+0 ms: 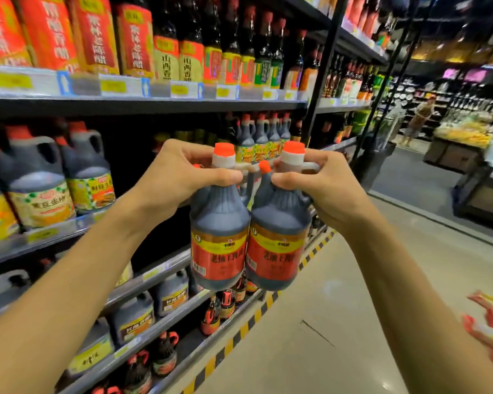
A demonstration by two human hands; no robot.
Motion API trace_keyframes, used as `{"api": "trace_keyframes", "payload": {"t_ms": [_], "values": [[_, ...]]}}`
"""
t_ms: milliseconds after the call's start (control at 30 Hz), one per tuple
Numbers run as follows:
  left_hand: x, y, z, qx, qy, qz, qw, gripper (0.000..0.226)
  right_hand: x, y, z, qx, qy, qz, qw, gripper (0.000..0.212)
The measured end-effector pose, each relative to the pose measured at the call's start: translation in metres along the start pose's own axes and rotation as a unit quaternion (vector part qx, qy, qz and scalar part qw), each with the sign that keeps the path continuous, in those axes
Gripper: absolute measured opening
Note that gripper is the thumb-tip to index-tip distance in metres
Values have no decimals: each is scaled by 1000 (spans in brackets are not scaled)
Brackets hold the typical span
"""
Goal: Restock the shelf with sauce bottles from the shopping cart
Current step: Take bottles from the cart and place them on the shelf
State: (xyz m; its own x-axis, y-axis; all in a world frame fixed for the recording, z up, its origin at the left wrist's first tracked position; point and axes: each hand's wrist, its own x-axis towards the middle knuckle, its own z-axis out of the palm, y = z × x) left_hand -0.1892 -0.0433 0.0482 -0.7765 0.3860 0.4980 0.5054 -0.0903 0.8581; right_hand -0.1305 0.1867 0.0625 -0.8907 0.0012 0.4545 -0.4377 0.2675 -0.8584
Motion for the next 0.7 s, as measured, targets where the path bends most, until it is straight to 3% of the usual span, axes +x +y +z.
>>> {"api": "trace_keyframes", "payload": {"t_ms": [300, 533, 700], "values": [[51, -44, -36, 133, 118, -38, 983, 28, 117, 76, 18, 50, -117, -45, 991, 13], [83, -56, -64, 265, 195, -60, 943, 28, 203, 112, 43, 61, -217, -129, 966, 20], [100, -65, -80, 351, 226, -12, 909, 27, 252, 129, 63, 74, -257, -217, 939, 28]]}}
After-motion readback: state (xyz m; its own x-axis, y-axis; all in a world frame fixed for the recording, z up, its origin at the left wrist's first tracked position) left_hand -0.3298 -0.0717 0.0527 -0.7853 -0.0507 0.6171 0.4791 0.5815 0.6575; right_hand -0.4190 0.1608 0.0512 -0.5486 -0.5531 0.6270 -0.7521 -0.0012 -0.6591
